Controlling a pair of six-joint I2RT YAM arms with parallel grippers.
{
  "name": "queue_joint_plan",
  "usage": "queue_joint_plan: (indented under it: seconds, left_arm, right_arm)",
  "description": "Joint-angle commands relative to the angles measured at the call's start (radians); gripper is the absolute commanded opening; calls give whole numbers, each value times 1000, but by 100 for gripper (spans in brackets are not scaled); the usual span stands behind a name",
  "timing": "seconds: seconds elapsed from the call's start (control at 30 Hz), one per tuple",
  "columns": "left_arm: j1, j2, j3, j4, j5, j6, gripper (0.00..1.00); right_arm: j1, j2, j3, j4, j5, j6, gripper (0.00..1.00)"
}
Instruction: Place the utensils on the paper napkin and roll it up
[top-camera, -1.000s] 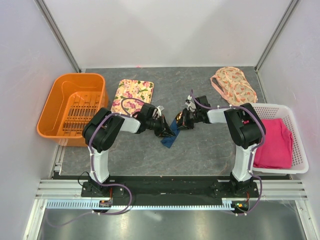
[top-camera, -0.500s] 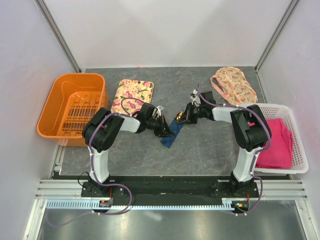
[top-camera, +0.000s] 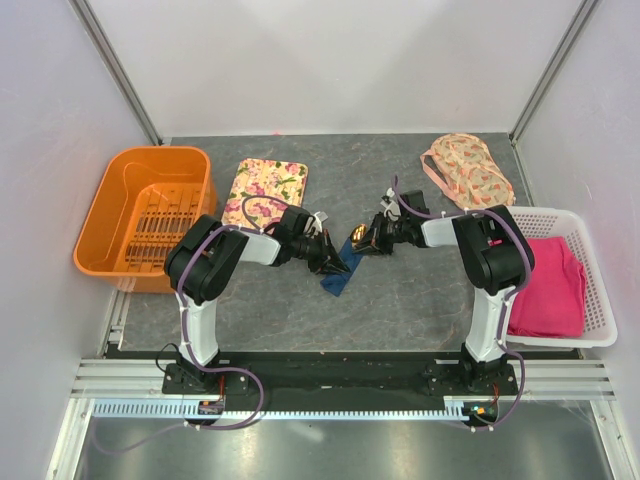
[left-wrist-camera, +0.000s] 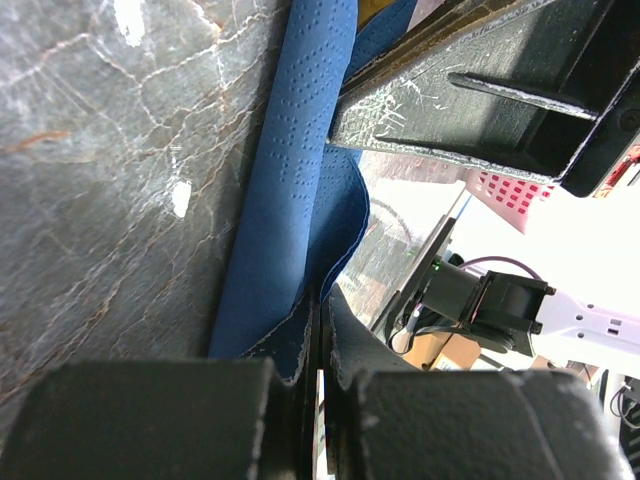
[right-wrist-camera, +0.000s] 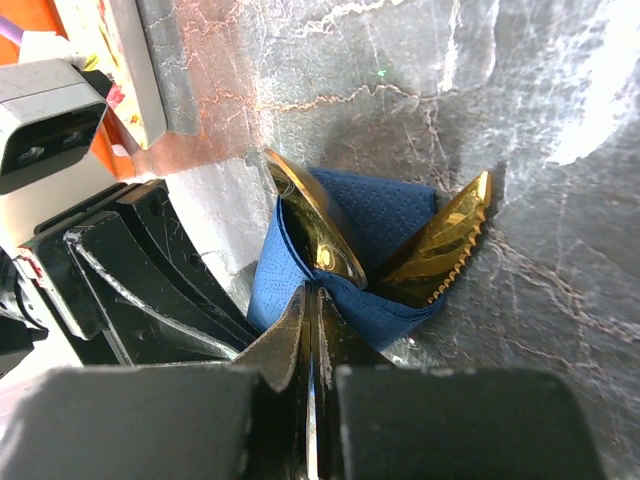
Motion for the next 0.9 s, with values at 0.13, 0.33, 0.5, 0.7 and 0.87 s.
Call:
queue_joint_plan:
  seconds: [0.13, 0.33, 0.5, 0.7, 0.87]
  left_arm:
    - [8, 15, -5, -55, -48, 57, 2]
    - [8, 21, 0, -53, -48, 59, 2]
    - [6, 20, 0, -50, -46, 60, 2]
    - [6, 17, 1, -50, -48, 62, 2]
    - [6, 23, 3, -52, -48, 65, 2]
  right_arm:
    - [-32, -13, -16, 63, -40, 43, 1]
    - [-59, -97, -25, 63, -69, 60, 3]
    - [-61, -73, -44, 69, -54, 74, 2]
    - [-58, -36, -67, 62, -24, 64, 0]
    - [-52, -21, -61, 65, -21, 52, 0]
